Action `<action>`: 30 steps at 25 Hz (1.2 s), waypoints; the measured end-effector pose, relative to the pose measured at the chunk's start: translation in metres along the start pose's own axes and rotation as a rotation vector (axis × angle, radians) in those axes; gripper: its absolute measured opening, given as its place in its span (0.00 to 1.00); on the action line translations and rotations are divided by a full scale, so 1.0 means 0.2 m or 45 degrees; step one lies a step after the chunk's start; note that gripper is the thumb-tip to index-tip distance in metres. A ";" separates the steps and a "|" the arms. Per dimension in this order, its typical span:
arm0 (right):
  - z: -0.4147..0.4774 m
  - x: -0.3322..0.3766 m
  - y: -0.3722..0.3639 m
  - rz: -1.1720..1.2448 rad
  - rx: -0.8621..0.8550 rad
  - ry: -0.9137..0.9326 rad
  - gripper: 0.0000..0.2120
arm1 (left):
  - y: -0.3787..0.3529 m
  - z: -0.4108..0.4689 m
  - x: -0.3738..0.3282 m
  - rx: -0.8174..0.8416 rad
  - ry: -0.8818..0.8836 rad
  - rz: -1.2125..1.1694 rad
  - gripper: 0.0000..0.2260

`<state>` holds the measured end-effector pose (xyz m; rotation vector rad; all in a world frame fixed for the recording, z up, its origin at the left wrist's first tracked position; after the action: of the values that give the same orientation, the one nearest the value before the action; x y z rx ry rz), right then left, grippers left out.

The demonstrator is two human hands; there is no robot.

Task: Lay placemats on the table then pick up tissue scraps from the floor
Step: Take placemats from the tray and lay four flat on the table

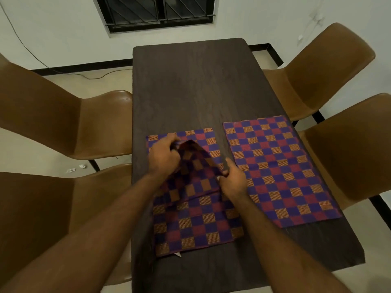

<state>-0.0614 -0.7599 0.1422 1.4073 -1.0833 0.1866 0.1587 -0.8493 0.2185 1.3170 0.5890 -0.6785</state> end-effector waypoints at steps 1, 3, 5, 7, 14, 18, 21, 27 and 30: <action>0.03 0.05 0.03 -0.015 -0.053 0.041 0.33 | 0.05 0.07 -0.01 -0.028 0.007 -0.002 0.10; 0.13 0.19 0.12 -0.066 -0.166 0.125 0.28 | 0.14 0.22 -0.02 -0.052 0.036 -0.028 0.11; 0.24 0.34 0.22 -0.090 -0.299 0.216 0.25 | 0.22 0.35 -0.02 -0.062 0.091 -0.113 0.12; 0.35 0.48 0.32 -0.069 -0.423 0.334 0.24 | 0.29 0.43 -0.05 -0.097 0.164 -0.296 0.14; 0.37 0.56 0.39 -0.174 -0.654 0.698 0.20 | 0.35 0.30 0.09 -0.238 -0.160 -0.222 0.13; 0.16 0.24 0.22 -0.344 -0.363 0.622 0.20 | 0.21 -0.08 0.42 0.021 -0.108 0.069 0.16; 0.04 0.03 0.12 -0.480 -0.127 0.523 0.18 | 0.13 -0.30 0.65 0.362 -0.145 0.295 0.19; 0.00 0.01 0.10 -0.550 -0.128 0.446 0.14 | 0.11 -0.30 0.68 0.347 -0.276 0.327 0.16; 0.07 0.16 0.16 -0.503 -0.293 0.432 0.15 | 0.16 -0.26 0.47 0.226 -0.311 0.163 0.08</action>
<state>-0.0725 -0.7802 0.1836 1.2956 -0.5171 0.0107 0.2444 -0.8050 0.1634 1.3969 0.2490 -0.7858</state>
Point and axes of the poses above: each hand's wrist, its own z-axis towards the middle knuckle, its own y-axis out of the back of the hand, x = y × z, the point moved 1 cm from there along z, towards the middle knuckle, and after that the axes turned 9 degrees about -x, right-handed, at the moved point
